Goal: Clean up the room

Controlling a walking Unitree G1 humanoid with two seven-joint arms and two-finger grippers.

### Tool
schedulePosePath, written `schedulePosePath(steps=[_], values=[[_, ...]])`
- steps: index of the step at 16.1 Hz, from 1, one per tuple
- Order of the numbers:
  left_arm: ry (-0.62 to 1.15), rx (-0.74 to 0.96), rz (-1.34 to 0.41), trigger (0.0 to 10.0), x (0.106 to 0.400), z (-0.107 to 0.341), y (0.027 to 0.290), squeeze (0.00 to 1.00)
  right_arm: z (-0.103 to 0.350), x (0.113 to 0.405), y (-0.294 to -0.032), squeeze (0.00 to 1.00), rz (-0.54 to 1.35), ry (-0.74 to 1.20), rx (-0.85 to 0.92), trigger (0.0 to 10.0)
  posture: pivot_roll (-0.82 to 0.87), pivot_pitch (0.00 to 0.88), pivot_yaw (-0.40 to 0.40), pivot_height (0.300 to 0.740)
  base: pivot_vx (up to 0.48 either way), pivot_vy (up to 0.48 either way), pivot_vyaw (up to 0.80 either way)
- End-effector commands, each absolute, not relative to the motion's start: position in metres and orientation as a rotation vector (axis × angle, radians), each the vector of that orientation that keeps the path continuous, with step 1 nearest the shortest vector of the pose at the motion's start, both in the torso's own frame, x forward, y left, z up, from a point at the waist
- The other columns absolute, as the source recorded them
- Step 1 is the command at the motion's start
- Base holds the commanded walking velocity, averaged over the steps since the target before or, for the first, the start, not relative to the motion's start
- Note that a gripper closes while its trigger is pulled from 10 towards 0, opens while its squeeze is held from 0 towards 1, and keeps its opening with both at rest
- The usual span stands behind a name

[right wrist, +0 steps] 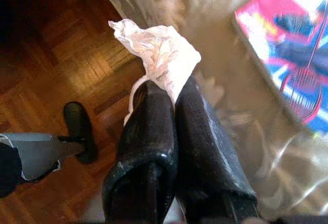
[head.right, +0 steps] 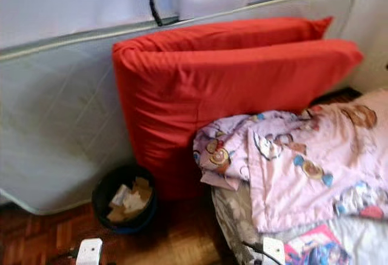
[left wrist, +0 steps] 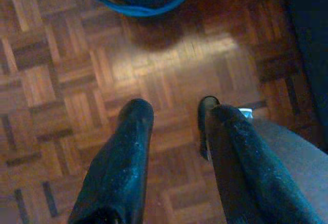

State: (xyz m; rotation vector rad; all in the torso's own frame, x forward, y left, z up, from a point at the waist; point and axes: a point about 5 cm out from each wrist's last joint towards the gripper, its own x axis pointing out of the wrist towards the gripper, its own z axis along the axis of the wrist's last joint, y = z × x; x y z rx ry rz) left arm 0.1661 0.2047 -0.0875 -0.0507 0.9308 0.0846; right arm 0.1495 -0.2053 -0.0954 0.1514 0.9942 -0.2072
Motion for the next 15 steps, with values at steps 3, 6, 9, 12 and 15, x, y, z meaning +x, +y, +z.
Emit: schedulePosePath(steps=[3, 6, 9, 12, 15], values=[[0.959, -0.044, 0.085, 10.0, 0.1609, -0.0901, 0.2051, 0.0, -0.0965, 0.1471, -0.2054, 0.0, -0.213, 1.005, 0.155, 10.0, -0.01, 0.02, 0.042, 0.74, 0.0, 0.368, 0.0], [0.96, -0.043, 0.086, 10.0, 0.1607, -0.0903, 0.2048, 0.0, -0.0965, 0.1471, -0.205, 0.0, -0.213, 1.004, 0.157, 10.0, -0.01, 0.02, 0.042, 0.74, 0.0, 0.366, 0.0], [0.96, -0.043, 0.086, 10.0, 0.1611, -0.0902, 0.2042, 0.0, -0.0964, 0.1474, -0.2047, 0.0, -0.212, 1.003, 0.157, 10.0, -0.01, 0.019, 0.043, 0.74, 0.0, 0.366, 0.0], [0.959, -0.045, 0.086, 10.0, 0.1613, -0.0902, 0.2039, 0.0, -0.0964, 0.1475, -0.2046, 0.0, -0.21, 1.003, 0.156, 10.0, -0.01, 0.019, 0.042, 0.74, 0.0, 0.368, 0.0], [0.96, -0.046, 0.087, 10.0, 0.1611, -0.0903, 0.2038, 0.0, -0.0966, 0.1472, -0.2046, 0.0, -0.21, 1.004, 0.155, 10.0, -0.01, 0.018, 0.042, 0.74, 0.0, 0.369, 0.0]])
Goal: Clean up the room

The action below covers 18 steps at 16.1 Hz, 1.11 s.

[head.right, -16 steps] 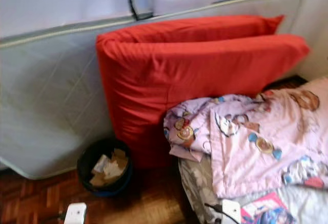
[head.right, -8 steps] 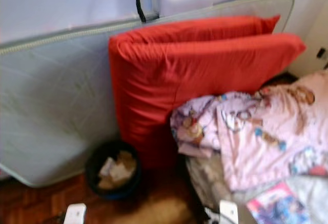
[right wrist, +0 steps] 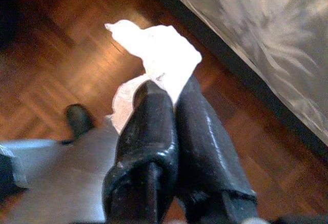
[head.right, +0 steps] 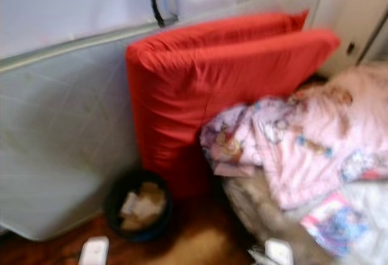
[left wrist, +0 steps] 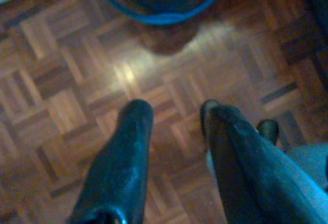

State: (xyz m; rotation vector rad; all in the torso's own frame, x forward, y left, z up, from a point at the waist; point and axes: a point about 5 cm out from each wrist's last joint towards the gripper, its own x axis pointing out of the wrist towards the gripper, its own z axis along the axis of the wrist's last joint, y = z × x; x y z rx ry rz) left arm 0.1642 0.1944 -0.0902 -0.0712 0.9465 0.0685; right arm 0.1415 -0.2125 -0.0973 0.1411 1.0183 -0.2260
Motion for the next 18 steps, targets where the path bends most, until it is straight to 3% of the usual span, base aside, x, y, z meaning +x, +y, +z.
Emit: schedulePosePath(steps=[1, 18], values=[[0.96, -0.047, 0.087, 10.0, 0.1611, -0.0903, 0.2038, 0.0, -0.0966, 0.147, -0.2047, 0.0, -0.211, 1.004, 0.155, 10.0, -0.01, 0.018, 0.042, 0.74, 0.0, 0.368, 0.0], [0.961, -0.047, 0.088, 10.0, 0.1608, -0.0902, 0.205, 0.0, -0.097, 0.1464, -0.2038, 0.0, -0.209, 1.007, 0.155, 10.0, -0.01, 0.021, 0.043, 0.74, 0.0, 0.368, 0.0]])
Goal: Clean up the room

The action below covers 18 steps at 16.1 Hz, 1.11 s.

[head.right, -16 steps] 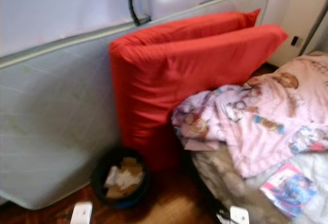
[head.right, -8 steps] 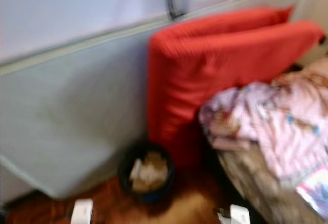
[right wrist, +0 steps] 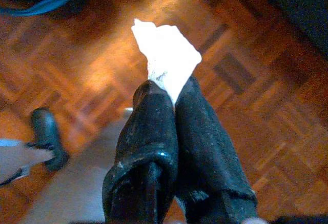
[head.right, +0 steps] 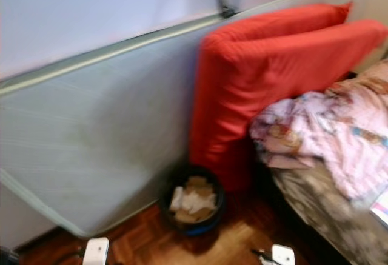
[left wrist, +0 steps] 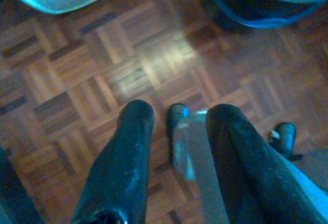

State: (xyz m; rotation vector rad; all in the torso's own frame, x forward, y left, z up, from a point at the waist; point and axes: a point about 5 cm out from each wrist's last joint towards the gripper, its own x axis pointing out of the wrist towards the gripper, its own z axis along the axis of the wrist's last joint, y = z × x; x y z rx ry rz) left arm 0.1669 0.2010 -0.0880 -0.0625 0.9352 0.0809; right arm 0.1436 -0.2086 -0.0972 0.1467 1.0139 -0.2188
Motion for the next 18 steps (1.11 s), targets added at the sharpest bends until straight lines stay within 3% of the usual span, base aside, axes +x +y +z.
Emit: schedulePosePath(steps=[1, 7, 18], values=[[0.962, -0.047, 0.089, 10.0, 0.1606, -0.0903, 0.2052, 0.0, -0.0971, 0.1463, -0.2037, 0.0, -0.208, 1.008, 0.155, 10.0, -0.01, 0.021, 0.043, 0.74, 0.0, 0.364, 0.0], [0.966, -0.045, 0.088, 10.0, 0.1598, -0.0904, 0.2066, 0.0, -0.0971, 0.1462, -0.2035, 0.0, -0.202, 1.009, 0.148, 10.0, -0.01, 0.023, 0.042, 0.74, 0.0, 0.368, 0.0], [0.961, -0.059, 0.09, 10.0, 0.1601, -0.0901, 0.2072, 0.0, -0.0966, 0.1473, -0.2037, 0.0, -0.189, 1.008, 0.135, 10.0, 0.0, 0.022, 0.041, 0.74, 0.0, 0.0, 0.0]])
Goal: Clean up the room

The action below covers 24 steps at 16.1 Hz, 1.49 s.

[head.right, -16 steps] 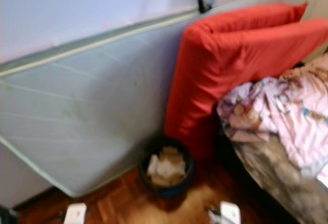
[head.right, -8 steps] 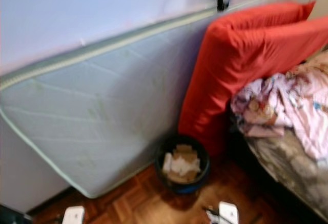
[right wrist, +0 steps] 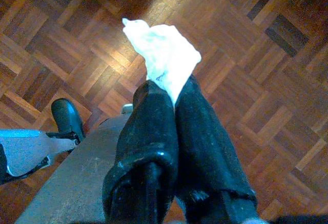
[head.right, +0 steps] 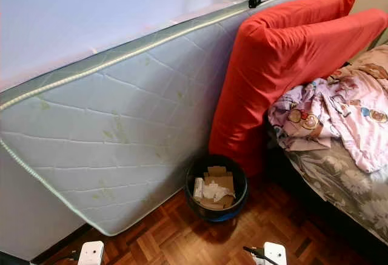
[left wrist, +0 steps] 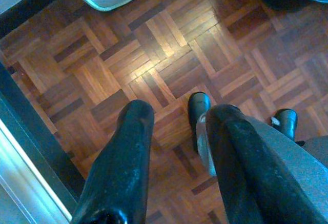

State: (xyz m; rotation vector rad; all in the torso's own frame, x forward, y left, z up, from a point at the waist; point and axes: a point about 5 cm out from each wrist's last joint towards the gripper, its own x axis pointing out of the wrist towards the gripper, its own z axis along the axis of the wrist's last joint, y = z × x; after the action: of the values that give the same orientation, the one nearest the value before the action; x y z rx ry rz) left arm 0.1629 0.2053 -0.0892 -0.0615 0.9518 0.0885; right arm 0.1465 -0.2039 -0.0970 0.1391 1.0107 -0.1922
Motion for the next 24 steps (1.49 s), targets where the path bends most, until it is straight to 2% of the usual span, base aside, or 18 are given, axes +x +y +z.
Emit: schedulePosePath(steps=[1, 4, 8, 22, 24], values=[[0.96, -0.06, 0.091, 10.0, 0.16, -0.09, 0.207, 0.0, -0.097, 0.147, -0.204, 0.0, -0.189, 1.008, 0.134, 10.0, -0.01, 0.022, 0.041, 0.74, 0.0, 0.0, 0.0], [0.959, -0.058, 0.094, 10.0, 0.16, -0.09, 0.207, 0.0, -0.096, 0.148, -0.205, 0.0, -0.179, 1.003, 0.104, 10.0, -0.01, 0.022, 0.04, 0.74, 0.0, 0.0, 0.0], [0.955, -0.05, 0.095, 10.0, 0.161, -0.089, 0.208, 0.0, -0.096, 0.149, -0.205, 0.0, -0.166, 1.002, 0.081, 10.0, -0.01, 0.02, 0.04, 0.74, 0.0, 0.0, 0.73], [0.912, -0.052, 0.075, 10.0, 0.173, -0.085, 0.202, 0.0, -0.095, 0.149, -0.205, 0.0, -0.135, 1.008, 0.059, 10.0, -0.01, 0.005, 0.038, 0.74, 0.0, 0.0, 0.0], [0.907, -0.053, 0.074, 10.0, 0.174, -0.084, 0.202, 0.0, -0.095, 0.15, -0.205, 0.0, -0.133, 0.994, 0.059, 10.0, -0.01, 0.0, 0.038, 0.74, 0.0, 0.0, 0.53]])
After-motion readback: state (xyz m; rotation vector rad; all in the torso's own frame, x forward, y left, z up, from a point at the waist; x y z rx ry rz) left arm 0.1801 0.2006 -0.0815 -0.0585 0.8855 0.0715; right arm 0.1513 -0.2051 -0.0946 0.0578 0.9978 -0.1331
